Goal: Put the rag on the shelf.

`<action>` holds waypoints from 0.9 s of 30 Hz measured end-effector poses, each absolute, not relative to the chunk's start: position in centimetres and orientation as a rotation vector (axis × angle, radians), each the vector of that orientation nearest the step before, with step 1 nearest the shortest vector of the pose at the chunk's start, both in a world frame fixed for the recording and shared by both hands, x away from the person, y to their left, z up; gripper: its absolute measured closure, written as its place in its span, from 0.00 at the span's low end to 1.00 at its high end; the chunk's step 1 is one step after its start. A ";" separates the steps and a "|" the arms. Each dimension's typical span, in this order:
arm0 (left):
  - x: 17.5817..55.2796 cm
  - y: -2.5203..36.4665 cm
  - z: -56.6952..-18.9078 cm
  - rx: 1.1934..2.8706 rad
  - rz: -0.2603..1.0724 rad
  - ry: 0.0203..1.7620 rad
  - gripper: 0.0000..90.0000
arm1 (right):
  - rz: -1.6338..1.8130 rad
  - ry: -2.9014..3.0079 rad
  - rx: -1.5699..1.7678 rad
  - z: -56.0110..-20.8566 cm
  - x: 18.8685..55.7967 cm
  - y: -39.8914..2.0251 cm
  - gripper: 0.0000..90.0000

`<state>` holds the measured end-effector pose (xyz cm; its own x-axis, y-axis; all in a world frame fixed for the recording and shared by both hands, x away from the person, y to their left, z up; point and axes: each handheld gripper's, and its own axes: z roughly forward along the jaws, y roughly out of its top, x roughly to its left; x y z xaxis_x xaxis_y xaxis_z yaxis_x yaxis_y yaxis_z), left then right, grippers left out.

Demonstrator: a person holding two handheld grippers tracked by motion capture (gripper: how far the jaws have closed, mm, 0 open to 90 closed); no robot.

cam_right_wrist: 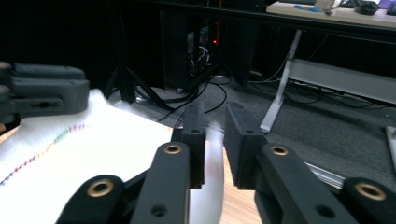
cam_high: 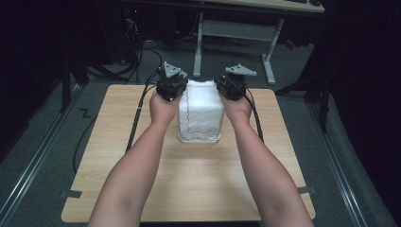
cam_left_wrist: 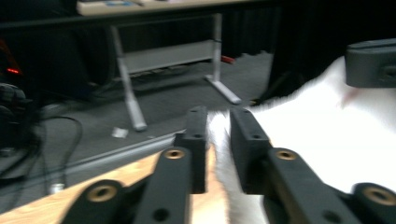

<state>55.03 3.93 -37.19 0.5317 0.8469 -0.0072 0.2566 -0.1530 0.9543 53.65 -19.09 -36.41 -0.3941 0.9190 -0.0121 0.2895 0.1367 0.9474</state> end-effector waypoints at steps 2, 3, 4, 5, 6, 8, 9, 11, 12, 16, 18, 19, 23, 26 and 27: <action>55.0 4.0 -37.1 1.684 0.679 0.946 0.81 | 1.282 1.788 1.155 -36.4 53.6 -19.0 0.83; 55.0 4.0 -37.1 1.684 0.676 0.944 0.81 | 1.282 1.788 1.155 -36.4 53.6 -19.0 0.83; 55.0 4.0 -37.1 1.685 0.676 0.940 0.80 | 1.279 1.786 1.150 -36.4 53.6 -18.9 0.82; 54.9 4.0 -37.1 1.686 0.674 0.936 0.79 | 1.275 1.788 1.140 -36.4 53.5 -18.7 0.81; 54.8 4.0 -37.0 1.687 0.667 0.933 0.78 | 1.273 1.791 1.141 -36.4 53.4 -18.6 0.80; 54.7 4.1 -36.9 1.683 0.659 0.933 0.76 | 1.268 1.798 1.132 -36.3 53.3 -18.4 0.79; 54.7 4.1 -36.9 1.683 0.659 0.933 0.76 | 1.268 1.798 1.132 -36.3 53.3 -18.4 0.79; 54.5 4.2 -36.8 1.681 0.660 0.933 0.75 | 1.263 1.803 1.126 -36.3 53.2 -18.2 0.77; 54.3 4.3 -36.7 1.680 0.655 0.930 0.74 | 1.260 1.805 1.119 -36.3 53.1 -18.2 0.77; 53.4 4.8 -36.6 1.676 0.675 0.919 0.72 | 1.276 1.812 1.091 -36.4 52.4 -18.3 0.71; 52.8 5.2 -36.6 1.654 0.715 0.925 0.72 | 1.275 1.810 1.085 -36.5 52.0 -18.4 0.69; 52.6 5.6 -36.6 1.647 0.689 0.936 0.72 | 1.267 1.807 1.079 -36.5 51.4 -18.6 0.68; 51.4 6.6 -36.7 1.655 0.698 0.930 0.72 | 1.264 1.800 1.060 -36.2 50.3 -19.0 0.67; 50.3 7.3 -36.8 1.662 0.684 0.922 0.71 | 1.256 1.802 1.024 -35.8 49.0 -19.4 0.64; 49.8 7.6 -36.9 1.661 0.688 0.912 0.71 | 1.250 1.807 1.016 -35.8 48.6 -19.5 0.63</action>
<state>49.82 7.60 -36.89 0.5405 0.8413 -0.0065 0.2255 -0.1374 0.9645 48.60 -19.52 -35.82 -0.4426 0.8896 -0.1130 0.2080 0.2244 0.9520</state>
